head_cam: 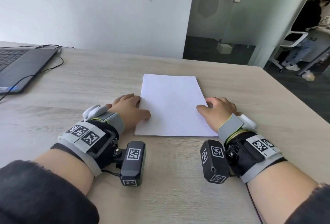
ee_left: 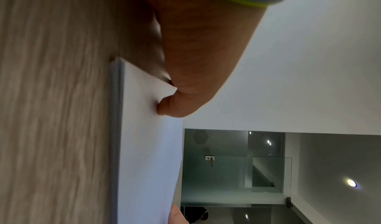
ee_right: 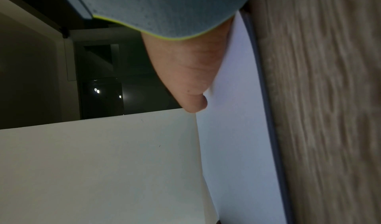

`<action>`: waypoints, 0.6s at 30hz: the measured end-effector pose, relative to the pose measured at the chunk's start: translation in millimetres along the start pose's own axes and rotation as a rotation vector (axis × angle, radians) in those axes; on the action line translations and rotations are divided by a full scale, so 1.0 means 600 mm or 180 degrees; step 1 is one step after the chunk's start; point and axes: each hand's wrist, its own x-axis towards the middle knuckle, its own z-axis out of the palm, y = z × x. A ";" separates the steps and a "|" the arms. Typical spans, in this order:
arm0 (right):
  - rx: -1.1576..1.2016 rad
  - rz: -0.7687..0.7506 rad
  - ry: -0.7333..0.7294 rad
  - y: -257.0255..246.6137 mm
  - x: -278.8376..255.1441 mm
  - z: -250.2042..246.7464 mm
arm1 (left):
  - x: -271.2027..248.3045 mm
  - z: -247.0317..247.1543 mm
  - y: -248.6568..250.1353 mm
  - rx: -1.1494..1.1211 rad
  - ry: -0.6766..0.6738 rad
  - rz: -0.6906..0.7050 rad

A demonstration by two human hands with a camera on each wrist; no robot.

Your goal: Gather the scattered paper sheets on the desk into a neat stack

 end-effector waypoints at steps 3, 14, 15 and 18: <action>0.0026 -0.0034 0.0019 0.000 -0.001 0.000 | 0.000 0.001 0.000 -0.0023 -0.0004 0.0012; 0.0456 0.0002 0.0108 -0.001 -0.006 -0.007 | -0.008 0.004 0.003 -0.0473 0.0192 -0.0058; 0.0602 -0.0038 0.0163 0.002 -0.011 -0.009 | -0.009 0.008 -0.005 -0.0666 0.0213 -0.0141; 0.1219 -0.0147 0.0336 0.012 -0.022 -0.014 | -0.016 0.010 -0.021 -0.1268 0.0308 -0.0277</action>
